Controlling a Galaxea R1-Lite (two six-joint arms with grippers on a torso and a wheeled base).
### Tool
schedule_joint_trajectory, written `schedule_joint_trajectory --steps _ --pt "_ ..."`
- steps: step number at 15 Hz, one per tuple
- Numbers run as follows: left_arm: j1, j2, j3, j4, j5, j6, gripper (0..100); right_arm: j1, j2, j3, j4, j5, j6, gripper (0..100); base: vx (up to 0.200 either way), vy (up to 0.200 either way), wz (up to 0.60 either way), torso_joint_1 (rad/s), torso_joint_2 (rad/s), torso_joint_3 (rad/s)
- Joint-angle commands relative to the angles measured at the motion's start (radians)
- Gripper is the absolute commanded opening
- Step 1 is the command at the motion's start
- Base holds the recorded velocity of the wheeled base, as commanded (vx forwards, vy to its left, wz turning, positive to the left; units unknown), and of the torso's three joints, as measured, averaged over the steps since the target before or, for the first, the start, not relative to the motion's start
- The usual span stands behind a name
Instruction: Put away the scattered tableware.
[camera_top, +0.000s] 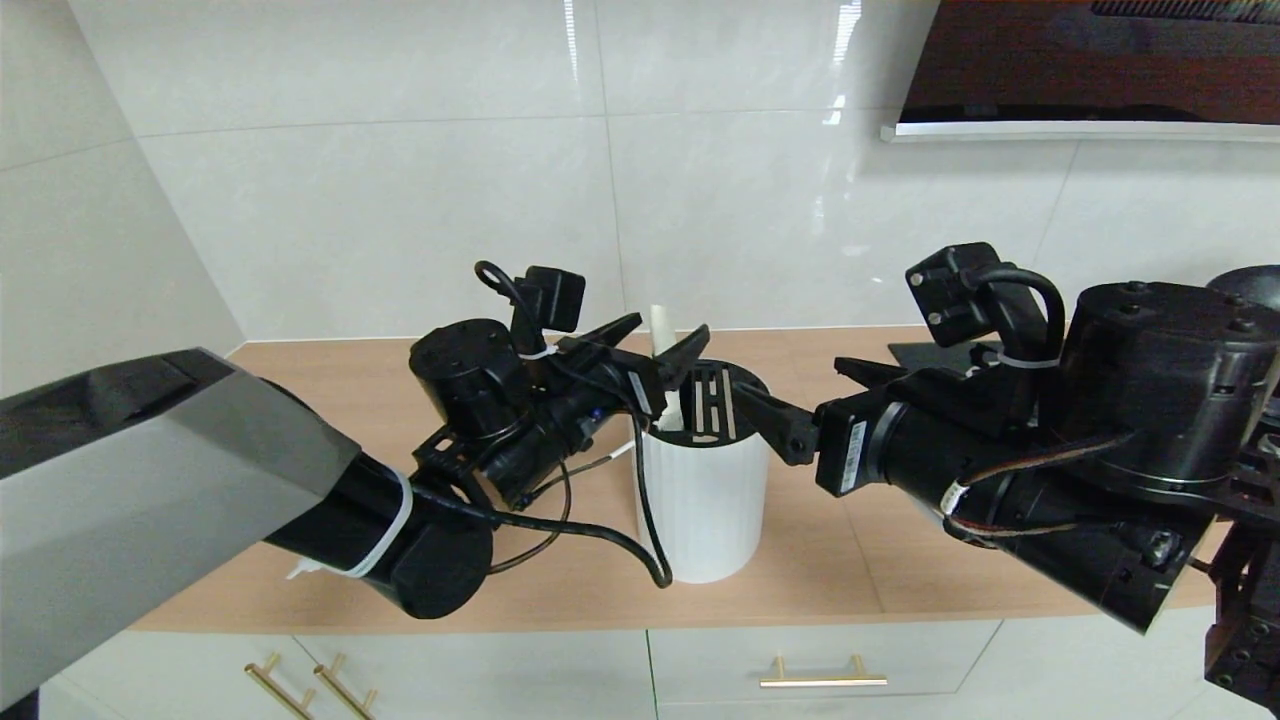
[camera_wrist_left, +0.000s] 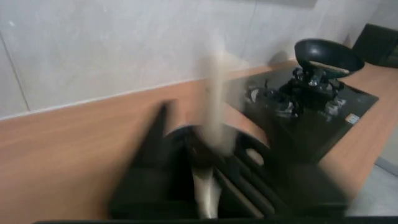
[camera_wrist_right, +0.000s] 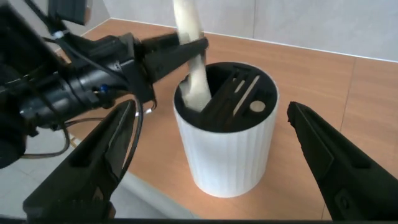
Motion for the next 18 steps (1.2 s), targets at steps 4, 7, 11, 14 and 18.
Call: schedule_joint_trajectory --steps 4,7,11,14,18 --pt "-0.046 -0.141 0.170 -0.112 0.004 0.018 100 0.000 -0.004 0.000 0.000 -0.001 0.000 100 0.000 0.000 0.00 0.000 0.00 0.000" --pt "-0.038 -0.282 0.234 -0.117 0.006 0.010 100 -0.021 -0.009 -0.001 -0.002 0.000 0.000 100 0.000 0.000 0.00 0.000 0.00 0.000" --pt "-0.035 -0.593 0.322 -0.080 0.002 0.010 100 -0.079 -0.069 0.009 -0.002 -0.001 -0.002 100 0.000 0.000 0.00 0.000 0.00 0.000" --pt "-0.018 -0.816 0.440 0.058 0.004 0.012 100 -0.144 -0.254 0.083 0.007 0.010 -0.016 100 0.000 0.000 0.00 0.000 0.00 0.000" --pt "0.105 -1.161 0.634 0.360 0.029 -0.005 100 -0.391 -0.464 0.313 0.004 0.013 -0.011 100 0.000 0.000 0.00 0.000 0.00 0.000"
